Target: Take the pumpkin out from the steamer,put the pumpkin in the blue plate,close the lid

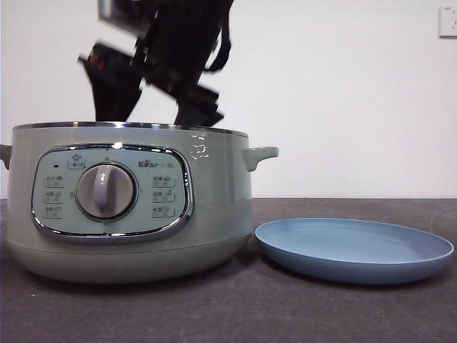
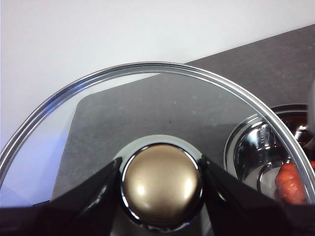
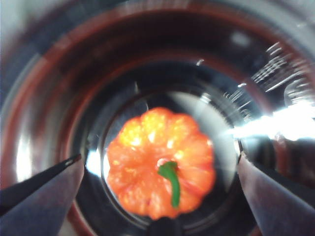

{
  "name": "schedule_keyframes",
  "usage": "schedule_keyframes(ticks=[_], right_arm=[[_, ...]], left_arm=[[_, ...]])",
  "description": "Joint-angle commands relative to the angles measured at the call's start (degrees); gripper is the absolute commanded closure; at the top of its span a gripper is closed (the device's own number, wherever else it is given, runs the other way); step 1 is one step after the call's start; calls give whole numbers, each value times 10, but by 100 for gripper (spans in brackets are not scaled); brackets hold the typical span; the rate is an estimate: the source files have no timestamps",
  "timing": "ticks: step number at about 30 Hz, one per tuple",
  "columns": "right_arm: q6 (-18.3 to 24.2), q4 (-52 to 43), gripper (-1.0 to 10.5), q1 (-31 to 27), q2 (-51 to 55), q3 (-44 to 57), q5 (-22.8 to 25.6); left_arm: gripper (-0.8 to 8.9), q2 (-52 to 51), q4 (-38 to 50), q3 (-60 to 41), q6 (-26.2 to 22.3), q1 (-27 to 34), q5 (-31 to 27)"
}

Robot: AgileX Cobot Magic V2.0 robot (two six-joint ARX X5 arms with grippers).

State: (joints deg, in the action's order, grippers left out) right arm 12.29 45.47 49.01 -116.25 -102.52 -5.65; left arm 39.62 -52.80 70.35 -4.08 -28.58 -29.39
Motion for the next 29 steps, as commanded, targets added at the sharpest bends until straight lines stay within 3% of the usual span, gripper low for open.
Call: schedule_keyframes(ticks=[1,6,8,12,13,29], right_arm=[[19,-3,286,3,-23,-2,2],[24,-22,336,2,-43,-2,0],[23,-26,488,2,-43,-2,0],[24,-15,932,3,-43,-2,0],[24,-10,968,3,-43,-2,0],[24,3,954,-1,8,-2,0]], left_arm=[[822,-7,21,2,-6,0,-5],[822,-7,20,2,-5,0,-4],[822,-7,17,2,-5,0,-4],[822,-7,12,2,-4,0,-3],[822,-7,12,2,-4,0,-3],[822,-7,14,2,-2,0,-1]])
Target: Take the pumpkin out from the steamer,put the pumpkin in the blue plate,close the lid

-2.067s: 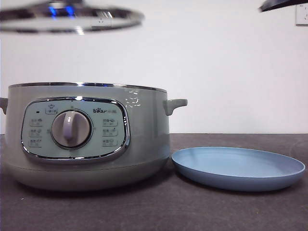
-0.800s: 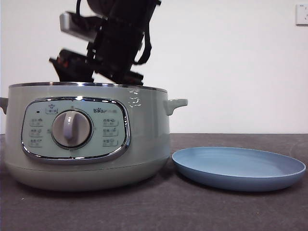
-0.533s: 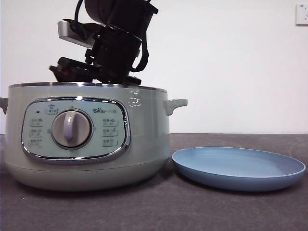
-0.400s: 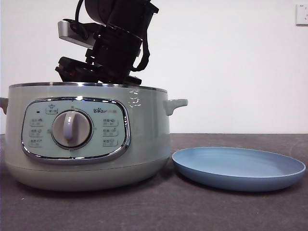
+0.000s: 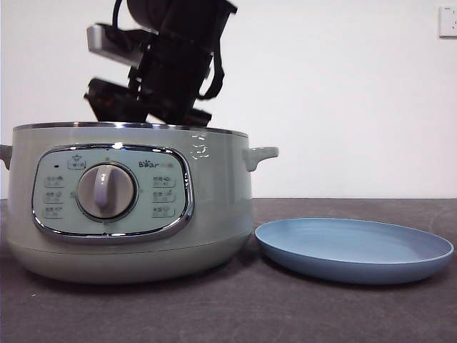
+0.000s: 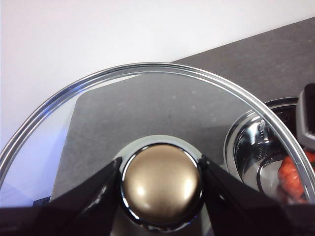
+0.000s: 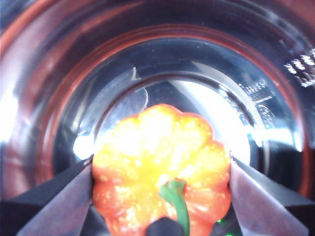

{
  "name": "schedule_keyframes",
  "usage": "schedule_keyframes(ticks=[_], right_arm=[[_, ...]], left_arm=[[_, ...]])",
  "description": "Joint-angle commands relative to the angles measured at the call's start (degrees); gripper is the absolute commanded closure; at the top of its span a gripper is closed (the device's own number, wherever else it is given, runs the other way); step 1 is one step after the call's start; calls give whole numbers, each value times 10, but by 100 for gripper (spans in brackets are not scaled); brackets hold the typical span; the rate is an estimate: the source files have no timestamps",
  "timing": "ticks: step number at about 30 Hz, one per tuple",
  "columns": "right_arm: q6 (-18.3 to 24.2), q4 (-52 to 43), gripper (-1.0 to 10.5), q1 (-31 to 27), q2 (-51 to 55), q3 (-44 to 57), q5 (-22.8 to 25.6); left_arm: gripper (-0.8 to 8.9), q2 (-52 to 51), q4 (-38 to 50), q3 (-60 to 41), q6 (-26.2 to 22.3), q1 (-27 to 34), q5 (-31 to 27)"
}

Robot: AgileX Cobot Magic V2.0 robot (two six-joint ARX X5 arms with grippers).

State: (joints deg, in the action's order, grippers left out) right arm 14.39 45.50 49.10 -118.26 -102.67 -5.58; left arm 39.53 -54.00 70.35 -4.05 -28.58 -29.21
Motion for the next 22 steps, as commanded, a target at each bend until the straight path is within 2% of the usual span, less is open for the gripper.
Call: schedule_keyframes(ticks=[1,6,12,18,22], right_arm=[[3,10,953,-4,39,0,-1],[3,59,954,-26,101,0,0],[-1,150,954,-80,176,0,-1],[-45,267,956,-165,219,0,-3],[-75,301,957,-220,239,19,-2]], left_arm=[[822,-6,28,2,-2,0,-3],[822,2,40,2,-2,0,13],[822,10,64,2,-2,0,43],[822,28,82,2,-2,0,70],[822,35,94,2,-2,0,72]])
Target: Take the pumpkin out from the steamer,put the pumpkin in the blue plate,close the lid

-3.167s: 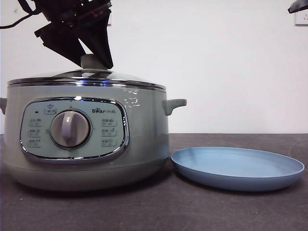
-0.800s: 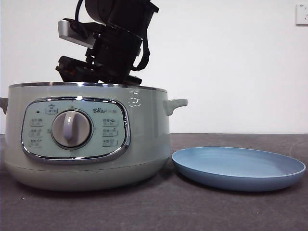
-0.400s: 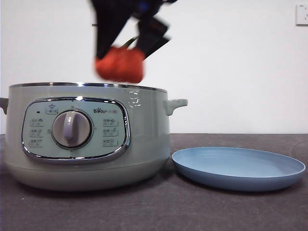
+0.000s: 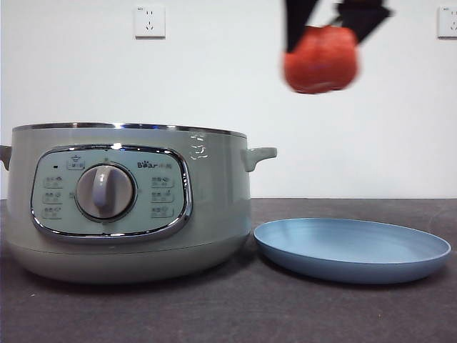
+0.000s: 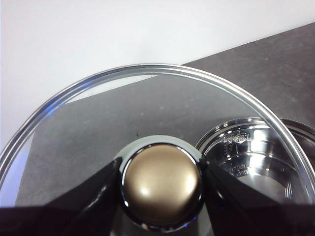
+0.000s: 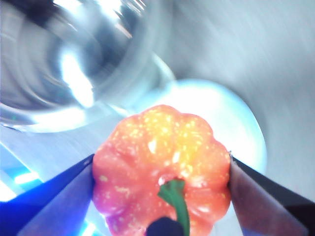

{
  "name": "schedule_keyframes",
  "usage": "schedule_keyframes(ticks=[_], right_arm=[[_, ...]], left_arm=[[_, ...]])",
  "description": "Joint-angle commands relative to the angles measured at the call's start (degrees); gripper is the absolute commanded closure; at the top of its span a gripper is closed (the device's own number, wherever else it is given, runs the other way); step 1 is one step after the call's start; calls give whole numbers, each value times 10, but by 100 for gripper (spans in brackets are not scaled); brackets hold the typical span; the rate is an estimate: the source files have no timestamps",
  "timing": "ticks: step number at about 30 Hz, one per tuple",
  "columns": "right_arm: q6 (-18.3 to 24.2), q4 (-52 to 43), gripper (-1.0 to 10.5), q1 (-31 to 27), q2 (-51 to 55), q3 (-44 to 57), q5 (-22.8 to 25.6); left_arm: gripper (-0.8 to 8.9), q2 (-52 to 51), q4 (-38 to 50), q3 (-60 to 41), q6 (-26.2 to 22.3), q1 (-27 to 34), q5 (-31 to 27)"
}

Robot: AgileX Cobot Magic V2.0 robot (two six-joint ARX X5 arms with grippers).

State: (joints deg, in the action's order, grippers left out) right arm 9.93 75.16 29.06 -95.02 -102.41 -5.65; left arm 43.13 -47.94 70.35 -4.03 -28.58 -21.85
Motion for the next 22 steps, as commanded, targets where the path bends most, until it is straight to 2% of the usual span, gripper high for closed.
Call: schedule_keyframes(ticks=[1,4,8,11,18,22], right_arm=[[-34,3,957,-29,12,25,-2],[-47,-17,957,-52,33,67,-2],[-82,-95,957,-61,68,158,-1],[-104,-172,957,-57,89,237,-1],[-122,-349,957,-32,93,395,2],[-136,-443,957,-26,91,453,28]], left_arm=[[822,3,35,2,-2,0,0],[822,6,36,2,-2,0,11],[822,19,38,2,-2,0,24],[822,29,43,2,-2,0,25],[822,37,53,2,-3,0,28],[822,40,56,2,-3,0,28]])
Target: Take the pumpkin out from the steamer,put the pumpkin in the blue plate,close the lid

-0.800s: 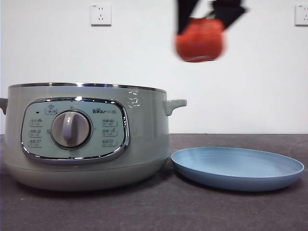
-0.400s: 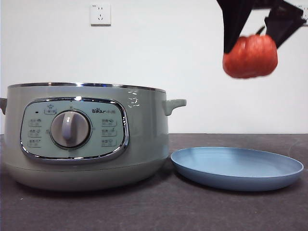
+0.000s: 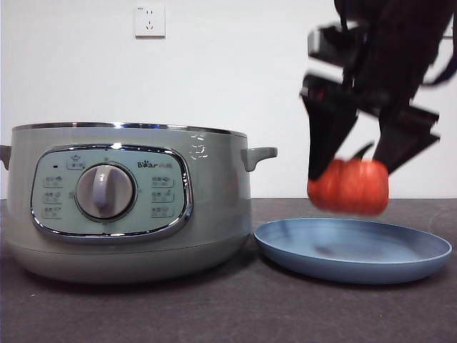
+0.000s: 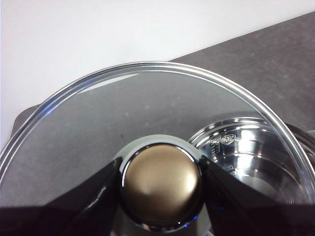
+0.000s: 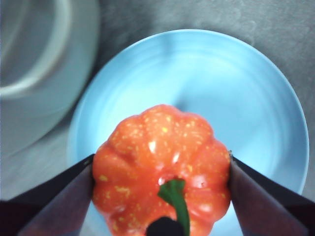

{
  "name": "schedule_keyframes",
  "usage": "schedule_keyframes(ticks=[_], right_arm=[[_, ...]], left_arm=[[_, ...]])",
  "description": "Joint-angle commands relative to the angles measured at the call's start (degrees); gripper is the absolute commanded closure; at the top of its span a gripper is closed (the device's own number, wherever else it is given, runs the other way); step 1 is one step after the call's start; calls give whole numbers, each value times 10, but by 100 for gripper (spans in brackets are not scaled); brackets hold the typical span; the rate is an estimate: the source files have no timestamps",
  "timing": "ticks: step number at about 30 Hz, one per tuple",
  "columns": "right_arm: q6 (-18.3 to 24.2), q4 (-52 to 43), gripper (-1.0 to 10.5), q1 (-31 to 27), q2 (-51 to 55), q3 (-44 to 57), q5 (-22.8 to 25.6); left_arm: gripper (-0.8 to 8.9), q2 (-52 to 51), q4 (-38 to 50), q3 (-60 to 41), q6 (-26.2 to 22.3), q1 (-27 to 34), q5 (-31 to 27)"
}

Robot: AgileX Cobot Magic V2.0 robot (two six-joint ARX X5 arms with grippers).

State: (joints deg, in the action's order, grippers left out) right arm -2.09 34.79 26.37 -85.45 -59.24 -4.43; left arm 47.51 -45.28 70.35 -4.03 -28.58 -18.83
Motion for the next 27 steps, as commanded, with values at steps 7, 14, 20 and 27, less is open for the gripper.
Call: schedule_keyframes(ticks=[7,14,20,27], right_arm=[[-14,-52,957,-1,-28,30,47],[-14,-54,957,0,-57,30,44],[-10,-47,942,0,-73,30,44],[-22,-43,464,3,-72,30,44]], left_arm=[[822,-4,35,2,-3,0,-2],[822,-3,35,2,-3,0,-1],[822,-3,34,2,-3,0,16],[822,-3,35,2,-3,0,26]])
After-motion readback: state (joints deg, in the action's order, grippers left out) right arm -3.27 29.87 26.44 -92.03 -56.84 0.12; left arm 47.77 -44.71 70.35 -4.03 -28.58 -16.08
